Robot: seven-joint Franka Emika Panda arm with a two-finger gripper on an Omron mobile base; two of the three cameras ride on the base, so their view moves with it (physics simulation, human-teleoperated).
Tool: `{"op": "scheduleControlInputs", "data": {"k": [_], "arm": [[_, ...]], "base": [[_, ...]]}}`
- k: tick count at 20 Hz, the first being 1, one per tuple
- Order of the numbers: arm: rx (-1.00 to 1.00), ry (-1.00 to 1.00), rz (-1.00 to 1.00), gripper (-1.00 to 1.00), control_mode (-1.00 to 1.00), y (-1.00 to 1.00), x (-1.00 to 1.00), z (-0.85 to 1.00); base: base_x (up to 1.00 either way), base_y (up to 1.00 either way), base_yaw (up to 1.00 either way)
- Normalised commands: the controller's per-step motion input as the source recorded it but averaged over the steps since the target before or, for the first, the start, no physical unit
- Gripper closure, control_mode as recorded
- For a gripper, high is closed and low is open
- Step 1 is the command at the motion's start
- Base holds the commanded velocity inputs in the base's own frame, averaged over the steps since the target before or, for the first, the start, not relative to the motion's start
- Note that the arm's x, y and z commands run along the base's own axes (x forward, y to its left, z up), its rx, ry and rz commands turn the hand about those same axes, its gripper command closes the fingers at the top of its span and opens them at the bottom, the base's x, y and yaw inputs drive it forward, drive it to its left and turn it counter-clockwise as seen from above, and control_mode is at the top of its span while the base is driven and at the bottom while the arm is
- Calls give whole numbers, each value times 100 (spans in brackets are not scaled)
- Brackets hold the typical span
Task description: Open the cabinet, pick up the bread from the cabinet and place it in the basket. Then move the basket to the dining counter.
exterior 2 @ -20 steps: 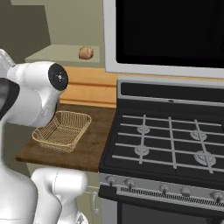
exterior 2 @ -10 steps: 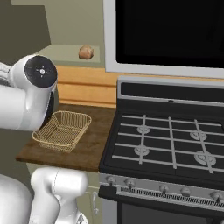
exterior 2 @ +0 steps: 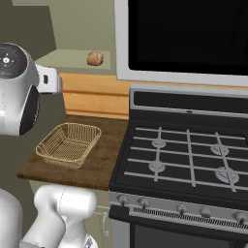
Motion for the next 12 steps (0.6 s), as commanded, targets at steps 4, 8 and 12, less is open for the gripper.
{"op": "scheduleControlInputs", "data": {"k": [4,8,12], "arm": [[-23,-1,-12,-100,-100,-8,25,0],[-4,1,-14,-100,-100,-16,10,0],[0,-4,-21,-100,-100,-3,24,2]], "base": [[0,0,0],[0,0,0],[0,0,0]]}}
